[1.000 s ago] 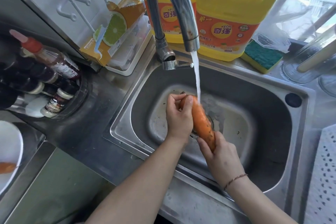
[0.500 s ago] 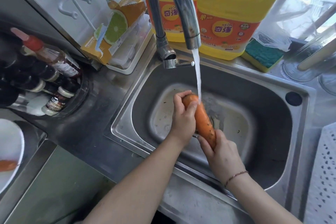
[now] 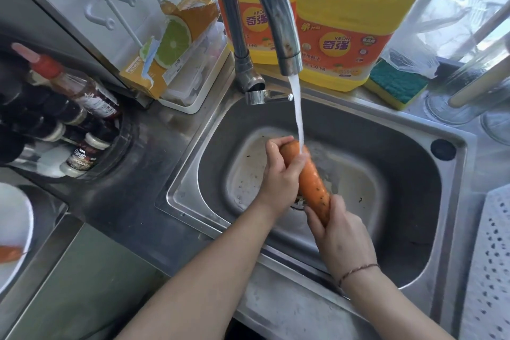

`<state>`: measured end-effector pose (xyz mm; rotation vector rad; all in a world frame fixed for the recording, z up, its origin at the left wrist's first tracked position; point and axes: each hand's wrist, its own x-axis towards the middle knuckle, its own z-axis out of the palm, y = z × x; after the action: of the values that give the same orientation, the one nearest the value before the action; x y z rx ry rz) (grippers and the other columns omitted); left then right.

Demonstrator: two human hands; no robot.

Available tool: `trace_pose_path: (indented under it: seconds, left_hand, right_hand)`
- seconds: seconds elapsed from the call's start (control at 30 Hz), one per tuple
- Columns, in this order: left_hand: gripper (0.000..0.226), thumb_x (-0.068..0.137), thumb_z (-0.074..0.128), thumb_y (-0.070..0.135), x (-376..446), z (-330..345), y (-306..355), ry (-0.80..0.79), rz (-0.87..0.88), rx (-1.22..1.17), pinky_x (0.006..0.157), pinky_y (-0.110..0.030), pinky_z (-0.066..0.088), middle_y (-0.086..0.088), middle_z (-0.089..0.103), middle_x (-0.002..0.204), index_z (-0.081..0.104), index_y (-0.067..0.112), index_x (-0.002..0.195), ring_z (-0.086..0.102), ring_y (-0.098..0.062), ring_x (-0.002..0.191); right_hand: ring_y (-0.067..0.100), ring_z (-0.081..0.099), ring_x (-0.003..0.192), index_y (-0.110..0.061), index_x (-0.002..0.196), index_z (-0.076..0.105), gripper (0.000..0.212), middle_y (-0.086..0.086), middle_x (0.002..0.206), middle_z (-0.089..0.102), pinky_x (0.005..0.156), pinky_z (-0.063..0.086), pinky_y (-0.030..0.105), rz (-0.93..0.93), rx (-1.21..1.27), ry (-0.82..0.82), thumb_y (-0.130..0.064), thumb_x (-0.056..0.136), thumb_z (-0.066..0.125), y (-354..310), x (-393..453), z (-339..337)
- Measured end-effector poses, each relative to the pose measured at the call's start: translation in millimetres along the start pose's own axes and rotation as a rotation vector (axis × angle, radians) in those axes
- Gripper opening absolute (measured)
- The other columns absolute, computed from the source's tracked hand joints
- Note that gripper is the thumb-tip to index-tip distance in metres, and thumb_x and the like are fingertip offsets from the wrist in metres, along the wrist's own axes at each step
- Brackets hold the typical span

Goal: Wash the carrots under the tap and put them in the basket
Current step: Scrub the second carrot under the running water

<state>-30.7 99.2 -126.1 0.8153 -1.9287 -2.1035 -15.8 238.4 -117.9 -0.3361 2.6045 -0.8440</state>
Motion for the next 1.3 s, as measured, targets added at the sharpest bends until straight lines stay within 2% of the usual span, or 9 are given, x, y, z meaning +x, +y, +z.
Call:
trace_pose_path:
  seconds: [0.1,0.2,0.37,0.47,0.63,0.8,0.93,1.1,1.3]
  left_hand:
    - [0.009,0.102,0.052,0.020,8.8,11.5,2.2,0.292,-0.052,-0.097,0.061,-0.022,0.051,-0.002,0.058,0.083,0.047,0.012,0.102,0.060,0.002,0.060]
    - [0.023,0.105,0.046,0.031,16.1,14.1,4.3,0.365,-0.254,-0.450,0.054,-0.034,0.053,-0.010,0.059,0.067,0.047,0.014,0.090,0.060,-0.021,0.052]
    - [0.013,0.104,0.048,0.028,6.9,1.1,0.7,0.149,-0.240,-0.609,0.061,-0.034,0.056,-0.015,0.067,0.080,0.047,0.016,0.101,0.065,-0.028,0.068]
    - [0.015,0.099,0.055,0.022,8.1,3.0,-10.6,0.065,-0.134,-0.418,0.076,-0.041,0.055,-0.007,0.068,0.097,0.049,0.021,0.112,0.064,-0.031,0.091]
    - [0.054,0.083,0.064,0.017,7.3,0.2,-17.0,-0.125,-0.116,-0.288,0.092,-0.052,0.053,-0.007,0.061,0.115,0.042,0.031,0.130,0.068,-0.032,0.100]
    - [0.032,0.079,0.065,0.022,6.9,6.3,-19.2,0.189,0.014,-0.161,0.079,-0.037,0.056,-0.002,0.064,0.103,0.055,0.027,0.109,0.064,-0.010,0.084]
    - [0.006,0.089,0.064,0.036,12.4,7.5,-19.6,0.327,-0.092,-0.284,0.076,-0.057,0.057,-0.006,0.067,0.087,0.061,0.031,0.090,0.065,-0.030,0.081]
    - [0.038,0.080,0.069,0.028,5.9,-3.4,-23.0,-0.079,-0.065,-0.315,0.101,-0.065,0.043,-0.011,0.060,0.118,0.059,0.040,0.114,0.056,-0.050,0.110]
    - [0.057,0.077,0.054,0.002,2.4,-5.1,-10.2,-0.208,-0.202,-0.563,0.082,-0.042,0.055,-0.009,0.064,0.102,0.048,0.021,0.131,0.065,-0.034,0.096]
  right_hand:
    - [0.043,0.064,0.077,-0.013,0.099,0.045,0.039,0.012,0.081,0.067,0.058,0.041,0.040,-0.010,-0.147,-0.003,-0.051,0.094,0.051,-4.0,-2.4,4.0]
    - [0.038,0.064,0.067,-0.015,0.098,0.050,0.038,0.007,0.073,0.066,0.056,0.049,0.041,-0.054,-0.131,0.005,-0.051,0.089,0.057,-2.3,-6.5,7.4]
    - [0.019,0.043,0.036,-0.006,0.101,0.051,0.047,0.012,0.060,0.054,0.035,0.034,0.024,0.308,0.918,-0.552,-0.051,0.091,0.061,-0.2,13.4,-13.6]
    - [0.016,0.042,0.037,-0.001,0.101,0.061,0.039,0.005,0.052,0.051,0.038,0.036,0.025,0.204,0.769,-0.354,-0.039,0.093,0.059,3.8,21.0,-11.9]
    - [0.012,0.058,0.057,-0.025,0.099,0.068,0.024,-0.007,0.065,0.065,0.060,0.050,0.032,0.010,0.271,0.005,-0.045,0.084,0.067,10.1,21.3,-7.1]
    - [0.025,0.060,0.059,-0.022,0.100,0.070,0.031,0.000,0.065,0.066,0.060,0.052,0.039,-0.023,0.224,0.106,-0.047,0.082,0.068,3.0,10.8,2.0]
    - [0.020,0.061,0.060,-0.024,0.097,0.069,0.029,-0.006,0.063,0.064,0.062,0.052,0.037,0.005,0.247,0.068,-0.048,0.081,0.067,1.3,11.5,4.7]
    - [0.007,0.058,0.059,-0.027,0.094,0.069,0.018,-0.007,0.059,0.063,0.056,0.045,0.021,0.039,0.326,0.065,-0.041,0.083,0.071,7.9,14.0,0.8]
    - [0.005,0.058,0.060,-0.025,0.094,0.069,0.021,-0.008,0.060,0.063,0.055,0.043,0.016,0.019,0.355,0.082,-0.042,0.081,0.070,13.1,13.4,0.1]
